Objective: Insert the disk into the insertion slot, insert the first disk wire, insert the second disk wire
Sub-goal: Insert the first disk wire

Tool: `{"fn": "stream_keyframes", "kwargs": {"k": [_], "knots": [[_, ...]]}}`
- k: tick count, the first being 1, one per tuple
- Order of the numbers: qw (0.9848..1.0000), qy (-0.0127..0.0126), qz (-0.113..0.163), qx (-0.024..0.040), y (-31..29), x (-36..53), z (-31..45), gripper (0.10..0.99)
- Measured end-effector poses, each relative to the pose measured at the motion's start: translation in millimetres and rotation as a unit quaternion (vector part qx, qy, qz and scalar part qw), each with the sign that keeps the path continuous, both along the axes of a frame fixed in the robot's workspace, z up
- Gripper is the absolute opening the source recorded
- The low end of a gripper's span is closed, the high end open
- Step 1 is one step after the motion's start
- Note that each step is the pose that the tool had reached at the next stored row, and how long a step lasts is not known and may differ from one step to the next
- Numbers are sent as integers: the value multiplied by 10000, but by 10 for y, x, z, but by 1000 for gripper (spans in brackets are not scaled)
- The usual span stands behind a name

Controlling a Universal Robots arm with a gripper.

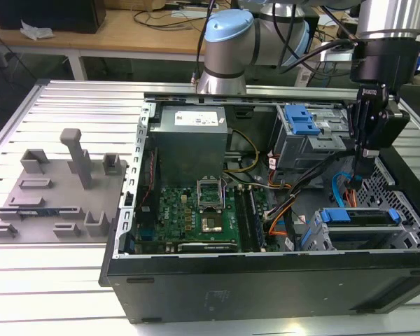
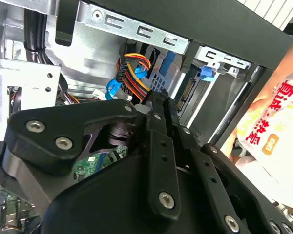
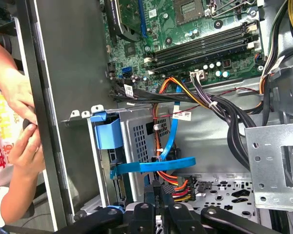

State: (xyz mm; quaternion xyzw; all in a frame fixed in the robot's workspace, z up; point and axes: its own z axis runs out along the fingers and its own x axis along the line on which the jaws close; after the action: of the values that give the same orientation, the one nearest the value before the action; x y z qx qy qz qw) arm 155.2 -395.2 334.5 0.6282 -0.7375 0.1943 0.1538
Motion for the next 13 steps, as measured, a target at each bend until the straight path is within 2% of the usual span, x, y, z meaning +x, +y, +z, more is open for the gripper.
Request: {"fn": "stream_keyframes", "kwargs": {"k": [2,3,8,10,13], "knots": [[10000,0,-1,85,-41,-1,13,169],[9998,0,0,178,-70,0,32,169],[9989,0,-1,464,-162,-1,93,169],[9986,0,0,527,-203,-1,106,169],[9984,1,19,561,-248,-3,110,169]]}}
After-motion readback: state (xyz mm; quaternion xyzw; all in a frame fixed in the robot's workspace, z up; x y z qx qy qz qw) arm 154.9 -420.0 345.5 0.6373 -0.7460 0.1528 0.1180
